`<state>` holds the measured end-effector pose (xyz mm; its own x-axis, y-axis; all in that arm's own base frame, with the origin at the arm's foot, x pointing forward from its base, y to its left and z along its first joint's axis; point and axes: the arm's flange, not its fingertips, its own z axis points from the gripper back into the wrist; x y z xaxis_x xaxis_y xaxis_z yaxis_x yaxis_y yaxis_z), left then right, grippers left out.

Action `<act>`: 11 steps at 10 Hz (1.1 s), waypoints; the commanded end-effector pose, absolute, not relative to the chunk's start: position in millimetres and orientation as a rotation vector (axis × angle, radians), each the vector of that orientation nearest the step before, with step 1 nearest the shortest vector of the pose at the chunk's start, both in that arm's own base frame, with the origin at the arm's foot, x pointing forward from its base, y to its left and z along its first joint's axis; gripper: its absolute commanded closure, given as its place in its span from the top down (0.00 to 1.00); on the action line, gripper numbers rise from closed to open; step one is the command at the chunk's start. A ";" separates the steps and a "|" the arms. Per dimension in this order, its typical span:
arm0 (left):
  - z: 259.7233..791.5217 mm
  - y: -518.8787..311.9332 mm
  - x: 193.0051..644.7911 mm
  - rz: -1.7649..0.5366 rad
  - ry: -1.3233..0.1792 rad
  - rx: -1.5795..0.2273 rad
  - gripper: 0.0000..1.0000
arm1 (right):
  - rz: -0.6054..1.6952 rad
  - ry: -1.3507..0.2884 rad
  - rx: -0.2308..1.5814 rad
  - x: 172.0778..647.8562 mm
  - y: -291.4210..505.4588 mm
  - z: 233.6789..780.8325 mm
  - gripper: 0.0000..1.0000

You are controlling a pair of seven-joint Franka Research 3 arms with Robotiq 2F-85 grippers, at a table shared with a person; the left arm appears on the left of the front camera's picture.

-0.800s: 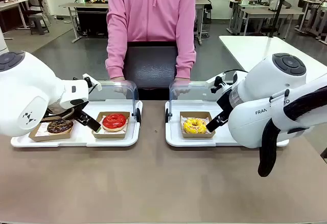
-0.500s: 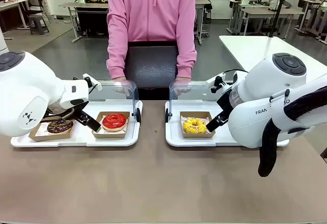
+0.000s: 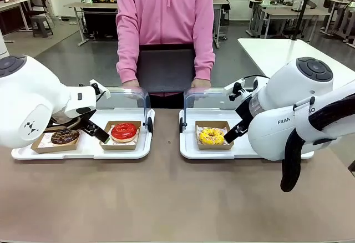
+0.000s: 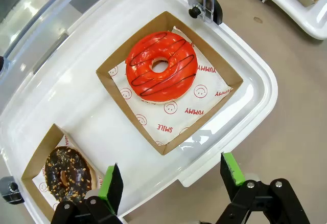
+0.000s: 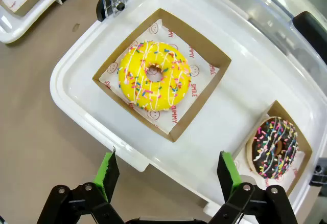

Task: Provide the desired donut to the person.
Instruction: Pick up and lift the Paper togo box containing the Donut pointed at by the person.

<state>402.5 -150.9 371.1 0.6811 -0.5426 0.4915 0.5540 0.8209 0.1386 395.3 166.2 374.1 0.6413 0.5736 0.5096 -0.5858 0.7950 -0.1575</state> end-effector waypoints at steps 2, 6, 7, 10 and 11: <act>371.6 -149.4 403.3 -0.612 -0.546 -0.022 1.00 | 0.661 -0.573 0.023 395.3 166.2 374.1 1.00; 371.6 -149.4 403.3 -0.612 -0.546 -0.022 1.00 | 0.661 -0.573 0.023 395.3 166.2 374.1 1.00; 371.6 -149.4 403.3 -0.612 -0.546 -0.022 1.00 | 0.661 -0.573 0.023 395.3 166.2 374.1 1.00; 371.6 -149.4 403.3 -0.612 -0.546 -0.022 1.00 | 0.661 -0.573 0.023 395.3 166.2 374.1 1.00; 371.1 -150.8 402.5 -0.615 -0.544 -0.022 1.00 | 0.661 -0.573 0.023 395.3 166.2 374.1 1.00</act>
